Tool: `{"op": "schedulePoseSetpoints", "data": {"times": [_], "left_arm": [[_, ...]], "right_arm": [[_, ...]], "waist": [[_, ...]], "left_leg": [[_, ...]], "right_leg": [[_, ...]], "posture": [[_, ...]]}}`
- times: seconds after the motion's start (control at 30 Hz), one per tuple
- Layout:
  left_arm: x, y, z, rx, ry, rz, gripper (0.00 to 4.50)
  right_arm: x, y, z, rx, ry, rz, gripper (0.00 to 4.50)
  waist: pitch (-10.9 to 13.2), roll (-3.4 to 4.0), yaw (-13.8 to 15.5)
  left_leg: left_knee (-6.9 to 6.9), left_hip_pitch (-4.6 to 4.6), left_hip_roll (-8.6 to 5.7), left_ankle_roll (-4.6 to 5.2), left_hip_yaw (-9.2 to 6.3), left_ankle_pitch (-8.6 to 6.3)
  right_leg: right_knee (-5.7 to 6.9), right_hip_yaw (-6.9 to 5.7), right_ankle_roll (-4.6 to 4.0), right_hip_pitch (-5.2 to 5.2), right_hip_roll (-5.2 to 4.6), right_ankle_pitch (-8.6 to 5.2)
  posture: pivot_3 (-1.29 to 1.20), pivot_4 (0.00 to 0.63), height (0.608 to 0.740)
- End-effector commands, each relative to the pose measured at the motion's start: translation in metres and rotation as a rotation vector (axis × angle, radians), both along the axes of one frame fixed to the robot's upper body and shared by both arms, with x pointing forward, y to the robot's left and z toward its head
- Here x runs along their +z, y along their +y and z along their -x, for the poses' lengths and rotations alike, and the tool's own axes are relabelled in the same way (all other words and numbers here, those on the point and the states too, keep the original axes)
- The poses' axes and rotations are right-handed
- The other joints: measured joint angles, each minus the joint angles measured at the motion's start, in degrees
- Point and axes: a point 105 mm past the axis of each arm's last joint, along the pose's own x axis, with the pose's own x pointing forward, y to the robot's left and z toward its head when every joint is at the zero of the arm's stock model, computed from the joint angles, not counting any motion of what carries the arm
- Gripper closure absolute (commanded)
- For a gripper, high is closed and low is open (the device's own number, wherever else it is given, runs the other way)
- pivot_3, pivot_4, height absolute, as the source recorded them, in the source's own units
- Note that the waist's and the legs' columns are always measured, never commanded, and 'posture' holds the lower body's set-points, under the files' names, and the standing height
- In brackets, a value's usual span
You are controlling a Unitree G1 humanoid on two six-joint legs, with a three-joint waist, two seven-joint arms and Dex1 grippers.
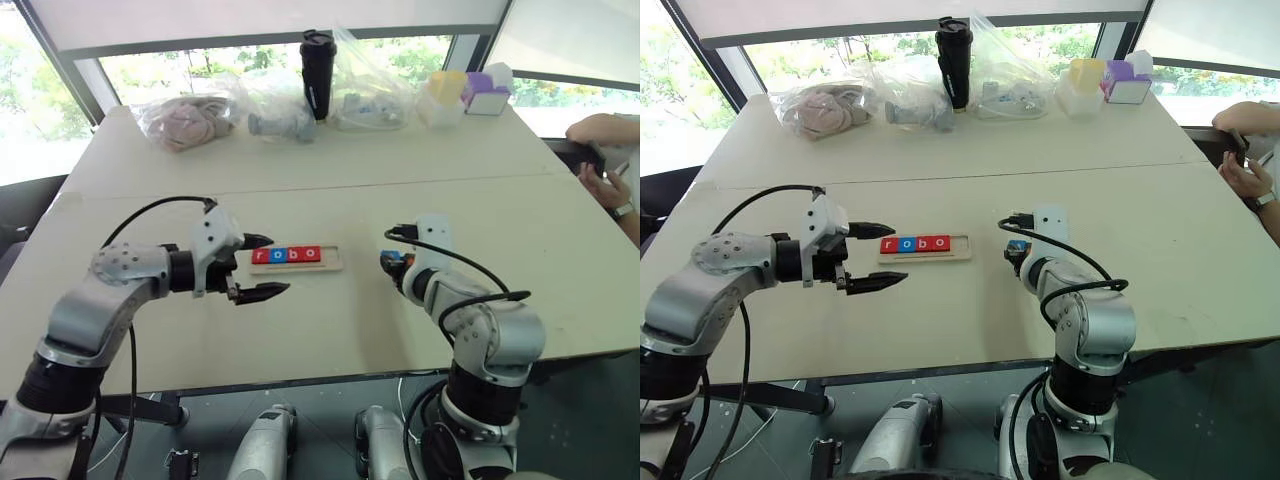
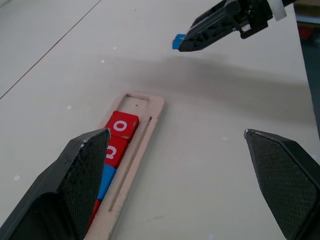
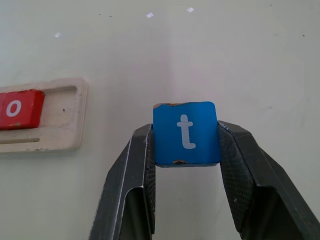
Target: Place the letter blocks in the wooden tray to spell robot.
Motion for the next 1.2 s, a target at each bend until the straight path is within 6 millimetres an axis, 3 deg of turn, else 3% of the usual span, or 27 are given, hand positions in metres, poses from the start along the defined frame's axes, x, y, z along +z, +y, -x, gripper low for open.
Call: {"op": "schedulePoseSetpoints", "data": {"times": [0.03,0.07,0.27,0.3,0.37,0.5,0.57,0.67,0.77,0.93,1.07,1.2], "left_arm": [[0.006,-0.003,-0.001,-0.02,-0.036,0.004,0.0],[0.005,-0.003,-0.002,-0.021,-0.035,0.002,0.0],[0.001,0.0,-0.004,-0.003,-0.045,-0.008,0.0],[0.001,0.001,-0.004,-0.001,-0.045,-0.009,0.0],[0.001,0.003,-0.004,0.005,-0.045,-0.013,0.0],[0.003,0.007,-0.003,0.009,-0.045,-0.018,0.0],[0.005,0.009,0.0,-0.008,-0.035,-0.016,0.0],[0.006,0.01,0.006,-0.042,-0.019,-0.026,0.0],[0.008,0.009,0.007,-0.058,-0.041,-0.037,0.0],[0.011,-0.012,0.012,-0.111,-0.046,0.002,0.0],[-0.004,-0.022,0.015,-0.16,-0.039,-0.067,0.0],[-0.006,-0.029,0.015,-0.177,-0.036,-0.06,0.0]], "right_arm": [[0.003,0.002,0.005,0.011,-0.013,0.006,3.33],[0.002,0.003,0.005,0.015,-0.011,0.008,3.33],[-0.003,0.008,0.009,0.077,0.011,0.029,0.32],[-0.001,0.008,0.009,0.084,0.007,0.034,0.02],[0.006,0.004,0.007,0.101,-0.02,0.05,0.02],[0.044,-0.012,-0.008,0.241,-0.224,0.173,0.02],[0.051,-0.019,-0.004,0.446,-0.311,0.271,0.02],[0.042,-0.025,0.012,0.711,-0.331,0.331,0.02],[0.015,-0.051,0.016,0.834,-0.244,0.415,0.02],[-0.001,-0.056,0.012,0.893,-0.217,0.296,0.02],[-0.009,-0.05,0.002,0.912,-0.232,0.277,0.02],[-0.012,-0.051,-0.006,0.919,-0.236,0.296,0.02]], "waist": [[0.0,0.01,-0.1],[0.0,0.01,-0.2],[0.0,0.01,-0.3],[0.0,0.01,-0.3],[0.0,0.01,-0.2],[0.0,0.04,0.0],[0.0,0.02,-0.1],[0.0,-0.03,-0.1],[0.0,-0.03,-0.1],[0.0,-0.07,0.0],[0.0,-0.07,0.0],[0.0,-0.07,0.1]], "left_leg": [[-0.03,0.0,0.0,0.0,0.01,0.0],[-0.05,0.0,0.0,0.0,0.01,0.0],[-0.07,0.0,0.03,0.01,0.0,0.0],[-0.06,0.0,0.03,0.01,0.0,0.0],[-0.04,0.0,0.03,0.01,0.0,0.0],[-0.01,-0.07,0.0,0.0,0.0,0.0],[-0.01,-0.12,0.02,0.01,-0.02,-0.01],[-0.09,-0.19,0.06,0.16,-0.05,-0.1],[-0.05,-0.27,0.02,0.33,0.04,-0.21],[0.15,-0.34,0.01,0.37,0.15,-0.22],[0.19,-0.31,0.01,0.37,0.12,-0.22],[0.19,-0.33,0.01,0.37,0.13,-0.22]], "right_leg": [[0.0,0.0,0.0,-0.02,0.0,0.0],[0.0,0.0,0.01,-0.04,0.0,0.0],[0.01,-0.02,0.01,-0.05,0.03,0.0],[0.01,-0.02,0.01,-0.05,0.02,0.0],[-0.01,-0.02,0.01,-0.02,0.01,-0.01],[-0.09,-0.04,0.01,-0.02,-0.03,-0.02],[-0.27,-0.11,0.08,0.02,-0.03,-0.06],[-0.64,-0.26,0.23,0.14,-0.01,-0.14],[-0.72,-0.23,0.23,0.14,-0.05,-0.1],[-0.74,-0.17,0.12,0.13,-0.12,0.03],[-0.71,-0.17,0.07,0.16,-0.11,0.06],[-0.71,-0.16,0.07,0.14,-0.11,0.07]], "posture": [[0.0,0.15,0.74],[0.0,0.15,0.74],[0.0,0.15,0.74],[0.0,0.15,0.74],[0.0,0.15,0.74],[0.0,0.15,0.74],[0.0,0.15,0.74],[0.0,0.15,0.74],[0.0,0.15,0.74],[0.0,0.15,0.74],[0.0,0.15,0.74],[0.0,0.15,0.74]]}}
